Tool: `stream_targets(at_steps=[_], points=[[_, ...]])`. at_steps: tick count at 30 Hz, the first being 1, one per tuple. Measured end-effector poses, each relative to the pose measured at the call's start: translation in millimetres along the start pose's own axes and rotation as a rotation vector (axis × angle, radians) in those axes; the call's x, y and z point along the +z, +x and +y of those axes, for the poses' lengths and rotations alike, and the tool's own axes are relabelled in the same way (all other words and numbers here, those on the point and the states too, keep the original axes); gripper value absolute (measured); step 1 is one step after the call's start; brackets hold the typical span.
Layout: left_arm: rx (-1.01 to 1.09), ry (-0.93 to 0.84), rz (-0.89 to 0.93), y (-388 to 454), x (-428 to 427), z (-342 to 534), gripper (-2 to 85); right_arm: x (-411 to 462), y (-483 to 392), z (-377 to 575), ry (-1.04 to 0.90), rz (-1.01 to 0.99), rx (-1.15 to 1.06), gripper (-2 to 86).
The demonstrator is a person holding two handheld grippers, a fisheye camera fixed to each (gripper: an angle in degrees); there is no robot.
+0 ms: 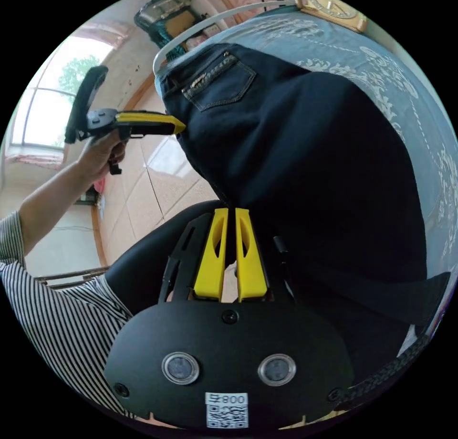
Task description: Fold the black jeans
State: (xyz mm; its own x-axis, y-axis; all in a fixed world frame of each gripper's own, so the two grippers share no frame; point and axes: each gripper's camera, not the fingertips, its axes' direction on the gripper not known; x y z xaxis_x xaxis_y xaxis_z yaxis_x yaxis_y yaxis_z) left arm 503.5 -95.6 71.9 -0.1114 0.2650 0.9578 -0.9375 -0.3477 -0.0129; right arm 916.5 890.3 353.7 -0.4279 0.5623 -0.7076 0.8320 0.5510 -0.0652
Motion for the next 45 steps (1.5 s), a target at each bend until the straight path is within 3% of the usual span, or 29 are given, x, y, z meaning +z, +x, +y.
stream_targets(at_steps=[7,11,16,26,35,45], points=[[0.023,0.126,-0.090,61,5,12,0.0,-13,72,50,0.202,-0.102,0.168,0.4],[0.024,0.120,-0.071,93,27,8,0.1,2,127,69,0.257,-0.047,0.325,0.2],[0.060,0.133,-0.018,137,47,-5,0.1,54,182,73,0.157,-0.026,0.432,0.1],[0.278,0.162,0.177,255,95,-31,0.9,78,247,110,0.257,0.016,0.473,0.3],[0.424,0.071,0.321,372,172,-99,4.7,78,374,175,0.350,0.092,0.720,4.3],[0.465,-0.002,0.346,470,256,-191,6.9,82,513,161,0.374,0.193,0.876,8.2]])
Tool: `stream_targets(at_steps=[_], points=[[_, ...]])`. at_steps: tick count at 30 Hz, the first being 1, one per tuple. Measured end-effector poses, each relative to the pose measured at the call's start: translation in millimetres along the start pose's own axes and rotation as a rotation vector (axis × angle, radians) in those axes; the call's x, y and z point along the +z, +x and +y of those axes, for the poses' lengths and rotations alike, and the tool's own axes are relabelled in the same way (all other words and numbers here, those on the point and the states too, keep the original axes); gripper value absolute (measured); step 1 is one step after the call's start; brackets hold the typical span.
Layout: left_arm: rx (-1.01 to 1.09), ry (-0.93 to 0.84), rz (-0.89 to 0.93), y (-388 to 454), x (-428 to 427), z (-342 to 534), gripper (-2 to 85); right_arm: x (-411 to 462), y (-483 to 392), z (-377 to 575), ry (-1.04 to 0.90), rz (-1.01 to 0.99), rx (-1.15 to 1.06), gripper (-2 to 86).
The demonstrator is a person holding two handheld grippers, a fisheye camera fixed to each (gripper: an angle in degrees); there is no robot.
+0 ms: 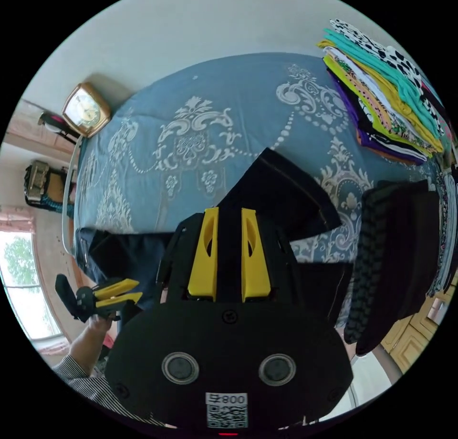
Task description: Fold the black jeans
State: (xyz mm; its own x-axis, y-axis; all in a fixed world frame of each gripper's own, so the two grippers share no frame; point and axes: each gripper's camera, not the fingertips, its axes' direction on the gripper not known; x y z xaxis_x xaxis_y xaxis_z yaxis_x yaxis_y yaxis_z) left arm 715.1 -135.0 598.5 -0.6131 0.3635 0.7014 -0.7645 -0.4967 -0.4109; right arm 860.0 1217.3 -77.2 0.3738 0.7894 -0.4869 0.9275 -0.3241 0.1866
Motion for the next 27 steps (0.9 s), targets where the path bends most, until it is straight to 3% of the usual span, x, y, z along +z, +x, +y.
stream_targets(at_steps=[8,17,27], points=[[0.013,-0.052,0.050,8,88,-66,7.2,99,39,-56,-0.082,0.075,0.093,8.8],[0.026,-0.053,0.059,28,156,-101,4.4,185,57,-52,-0.136,0.186,0.066,7.7],[0.078,-0.048,0.074,67,192,-134,1.3,229,111,-10,-0.121,0.044,0.091,1.0]])
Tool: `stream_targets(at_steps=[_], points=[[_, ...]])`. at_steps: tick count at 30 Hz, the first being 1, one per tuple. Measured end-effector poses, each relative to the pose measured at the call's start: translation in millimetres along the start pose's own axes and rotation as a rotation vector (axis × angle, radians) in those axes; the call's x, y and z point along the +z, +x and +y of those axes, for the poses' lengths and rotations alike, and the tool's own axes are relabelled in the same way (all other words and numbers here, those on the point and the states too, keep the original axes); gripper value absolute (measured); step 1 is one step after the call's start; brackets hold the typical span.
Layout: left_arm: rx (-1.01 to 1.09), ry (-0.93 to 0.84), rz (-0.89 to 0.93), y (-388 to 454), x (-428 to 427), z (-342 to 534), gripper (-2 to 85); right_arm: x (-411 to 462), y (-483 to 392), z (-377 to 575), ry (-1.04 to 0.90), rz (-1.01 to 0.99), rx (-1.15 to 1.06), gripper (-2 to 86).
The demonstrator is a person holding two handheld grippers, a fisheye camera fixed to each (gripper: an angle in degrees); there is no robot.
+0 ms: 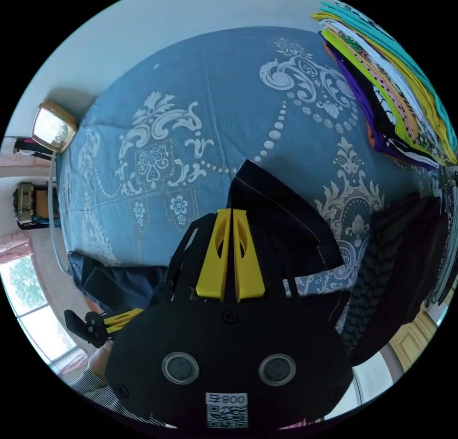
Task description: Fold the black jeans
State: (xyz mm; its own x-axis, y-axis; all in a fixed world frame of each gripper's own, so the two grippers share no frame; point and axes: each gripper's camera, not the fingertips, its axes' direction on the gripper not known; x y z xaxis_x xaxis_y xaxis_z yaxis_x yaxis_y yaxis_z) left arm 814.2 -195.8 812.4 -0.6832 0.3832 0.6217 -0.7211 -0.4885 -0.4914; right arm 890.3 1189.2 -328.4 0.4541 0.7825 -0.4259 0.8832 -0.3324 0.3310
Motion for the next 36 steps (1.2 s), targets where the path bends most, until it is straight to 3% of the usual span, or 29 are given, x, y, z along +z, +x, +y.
stream_targets(at_steps=[10,17,26,36], points=[[0.135,0.033,0.036,67,21,-21,1.1,-17,89,124,0.275,-0.276,-0.020,0.1],[0.223,-0.035,-0.020,115,55,-33,1.0,9,173,261,0.435,-0.441,0.111,0.1],[0.290,-0.231,-0.135,153,122,-49,1.0,118,250,376,0.396,-0.551,0.384,0.1],[0.309,-0.305,-0.193,164,146,-64,1.1,173,276,443,0.406,-0.647,0.482,0.2]])
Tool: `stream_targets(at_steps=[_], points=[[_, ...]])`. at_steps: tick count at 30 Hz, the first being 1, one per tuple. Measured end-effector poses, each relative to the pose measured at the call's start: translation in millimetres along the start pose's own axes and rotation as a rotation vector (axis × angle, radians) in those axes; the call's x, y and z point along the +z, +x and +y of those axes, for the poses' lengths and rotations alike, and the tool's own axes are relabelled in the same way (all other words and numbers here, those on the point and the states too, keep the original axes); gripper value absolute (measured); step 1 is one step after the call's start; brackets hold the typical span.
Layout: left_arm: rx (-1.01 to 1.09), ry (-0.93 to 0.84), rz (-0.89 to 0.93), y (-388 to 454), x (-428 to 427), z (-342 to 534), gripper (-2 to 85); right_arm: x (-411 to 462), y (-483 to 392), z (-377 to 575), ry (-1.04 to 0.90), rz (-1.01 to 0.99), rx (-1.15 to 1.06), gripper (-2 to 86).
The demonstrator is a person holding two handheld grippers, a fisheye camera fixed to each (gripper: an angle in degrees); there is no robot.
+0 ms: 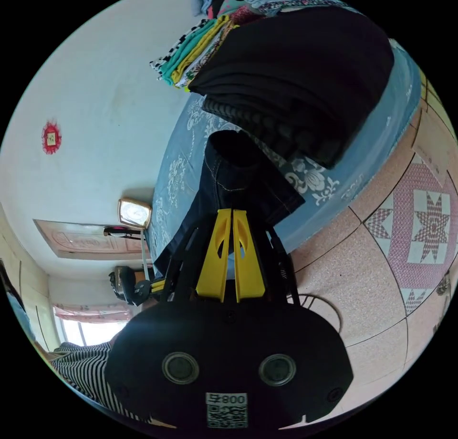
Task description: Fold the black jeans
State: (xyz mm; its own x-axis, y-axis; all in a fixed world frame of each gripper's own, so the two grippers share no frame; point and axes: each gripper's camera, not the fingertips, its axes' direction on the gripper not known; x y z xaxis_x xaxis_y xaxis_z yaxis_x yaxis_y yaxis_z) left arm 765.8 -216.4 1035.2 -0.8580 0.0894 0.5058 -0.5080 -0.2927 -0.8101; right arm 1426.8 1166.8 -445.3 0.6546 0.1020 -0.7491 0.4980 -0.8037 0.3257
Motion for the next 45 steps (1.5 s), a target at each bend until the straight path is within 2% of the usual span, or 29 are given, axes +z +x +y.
stream_targets(at_steps=[10,15,21,24,28,33,37,40,45], points=[[0.024,-0.050,-0.021,-16,-4,-8,1.3,-2,45,33,0.013,-0.073,0.151,0.1],[0.019,-0.052,-0.016,-33,-13,-2,1.4,-17,18,41,0.034,-0.075,0.083,0.0],[0.004,-0.043,-0.004,-62,-30,15,1.8,-1,-49,19,-0.028,0.026,-0.063,0.0],[-0.043,-0.020,0.041,-84,-41,29,2.1,20,-66,12,-0.099,0.175,-0.058,0.0],[-0.116,0.035,0.111,-118,-58,55,2.2,16,-88,14,-0.074,0.117,-0.023,-0.1],[-0.165,0.093,0.166,-154,-81,88,2.2,14,-140,9,-0.106,0.206,-0.071,0.0],[-0.210,0.273,0.252,-194,-129,139,2.0,10,-197,3,-0.115,0.308,-0.115,0.0],[-0.314,0.413,0.202,-241,-176,198,2.1,11,-255,3,-0.130,0.353,-0.239,0.0],[-0.544,0.501,0.095,-338,-236,289,3.2,49,-367,-6,-0.247,0.186,-0.460,0.2]])
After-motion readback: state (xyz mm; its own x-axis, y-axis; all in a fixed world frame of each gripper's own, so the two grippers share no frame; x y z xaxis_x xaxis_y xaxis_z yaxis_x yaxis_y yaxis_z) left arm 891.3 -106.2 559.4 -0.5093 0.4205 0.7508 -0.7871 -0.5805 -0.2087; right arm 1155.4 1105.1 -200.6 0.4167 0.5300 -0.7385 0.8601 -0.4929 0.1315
